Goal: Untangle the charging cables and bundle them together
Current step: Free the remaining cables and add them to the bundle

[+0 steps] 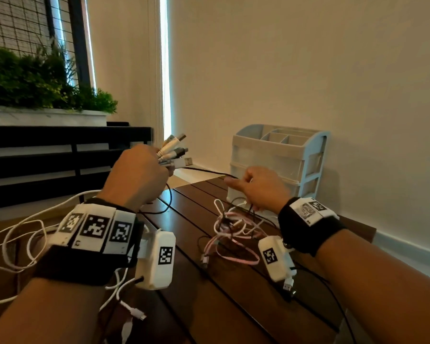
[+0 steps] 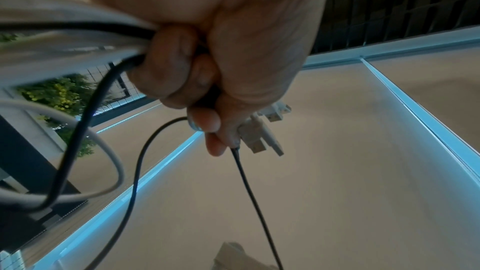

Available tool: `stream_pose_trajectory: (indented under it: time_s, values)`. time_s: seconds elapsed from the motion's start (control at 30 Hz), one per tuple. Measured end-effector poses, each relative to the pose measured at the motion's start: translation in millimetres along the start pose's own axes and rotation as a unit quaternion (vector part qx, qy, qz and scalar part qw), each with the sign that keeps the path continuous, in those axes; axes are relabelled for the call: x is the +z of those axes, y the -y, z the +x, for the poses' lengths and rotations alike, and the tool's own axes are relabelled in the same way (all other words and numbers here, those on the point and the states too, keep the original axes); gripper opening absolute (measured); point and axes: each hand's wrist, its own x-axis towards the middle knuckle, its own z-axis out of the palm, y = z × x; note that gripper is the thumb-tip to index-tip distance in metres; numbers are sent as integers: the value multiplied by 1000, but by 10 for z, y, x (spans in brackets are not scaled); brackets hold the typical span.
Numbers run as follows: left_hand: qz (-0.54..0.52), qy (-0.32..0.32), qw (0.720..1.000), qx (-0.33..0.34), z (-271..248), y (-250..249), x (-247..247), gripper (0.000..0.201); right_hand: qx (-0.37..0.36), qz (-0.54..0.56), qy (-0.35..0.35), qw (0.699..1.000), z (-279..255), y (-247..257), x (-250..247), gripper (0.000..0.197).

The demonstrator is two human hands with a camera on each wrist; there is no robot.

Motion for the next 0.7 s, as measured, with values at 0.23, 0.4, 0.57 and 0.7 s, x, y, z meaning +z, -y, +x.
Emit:
stream_pose_trajectory:
  time_s: [0.23,0.4,0.57,0.7]
  values:
    - [-44,-28,999,-15,78,149,-124,14,96,75,84,989,36,-96,-18,27]
    - [3,-25,1000,-18,80,164,-80,21,67,134,33,988,28,-70,-71,29]
    - [16,-25,999,-23,89,173,-63,21,9,40,56,998,45,-118,-110,18]
    - [-5,-32,999,-36,112,201,-107,20,29,-89,65,993,67,-252,-111,26]
